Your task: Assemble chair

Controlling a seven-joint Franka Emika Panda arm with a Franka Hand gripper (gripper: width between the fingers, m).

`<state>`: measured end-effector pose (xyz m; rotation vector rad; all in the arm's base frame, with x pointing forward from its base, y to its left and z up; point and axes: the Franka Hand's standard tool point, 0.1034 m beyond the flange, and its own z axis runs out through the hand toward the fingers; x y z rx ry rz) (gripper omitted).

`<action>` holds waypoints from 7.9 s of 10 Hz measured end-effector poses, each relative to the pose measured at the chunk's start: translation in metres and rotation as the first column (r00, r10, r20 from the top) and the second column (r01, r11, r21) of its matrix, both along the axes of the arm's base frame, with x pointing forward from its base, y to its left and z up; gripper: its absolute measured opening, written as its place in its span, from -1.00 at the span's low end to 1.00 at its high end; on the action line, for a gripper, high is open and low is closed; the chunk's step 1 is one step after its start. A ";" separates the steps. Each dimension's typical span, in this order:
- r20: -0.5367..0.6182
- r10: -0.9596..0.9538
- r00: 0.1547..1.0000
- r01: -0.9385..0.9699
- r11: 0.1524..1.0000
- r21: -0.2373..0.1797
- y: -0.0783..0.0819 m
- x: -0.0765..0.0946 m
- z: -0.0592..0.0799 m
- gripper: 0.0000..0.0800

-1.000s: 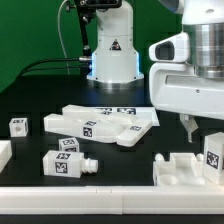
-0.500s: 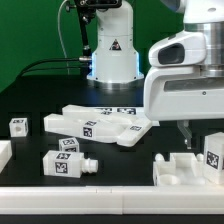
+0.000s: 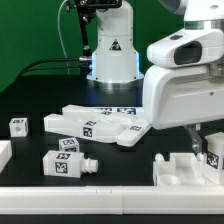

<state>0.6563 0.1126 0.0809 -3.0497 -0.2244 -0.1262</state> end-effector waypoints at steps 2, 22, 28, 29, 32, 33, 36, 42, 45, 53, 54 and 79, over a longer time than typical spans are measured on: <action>-0.014 -0.148 0.989 0.148 0.989 0.009 0.000 0.000 0.000 -0.29; -0.058 -0.230 0.972 0.229 0.973 -0.022 0.002 -0.006 0.000 0.62; -0.051 -0.333 0.942 0.332 0.943 -0.017 0.005 -0.004 0.000 -0.30; -0.055 -0.393 0.918 0.393 0.919 -0.016 0.005 -0.004 0.000 -0.29; -0.071 -0.639 0.766 0.640 0.768 -0.006 0.004 -0.003 -0.001 -0.29; -0.091 -0.742 0.665 0.745 0.667 0.005 0.005 -0.003 -0.001 -0.29; -0.151 -0.935 0.322 0.946 0.323 0.021 0.004 -0.002 -0.001 -0.29; -0.170 -0.901 0.398 0.916 0.401 0.019 0.005 -0.004 -0.001 0.17; -0.120 -0.716 0.688 0.724 0.689 0.039 0.005 -0.004 -0.001 0.61; -0.001 -0.238 0.971 0.238 0.971 -0.020 0.002 0.003 0.003 0.16; -0.005 -0.299 0.954 0.299 0.954 -0.015 0.002 0.003 0.004 0.16; -0.192 -0.915 -0.353 0.932 -0.362 0.009 -0.015 -0.007 0.009 0.58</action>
Offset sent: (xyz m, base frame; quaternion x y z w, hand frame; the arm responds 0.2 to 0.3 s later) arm 0.0043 -0.0053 -0.0043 -0.0166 0.0020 0.2657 0.9639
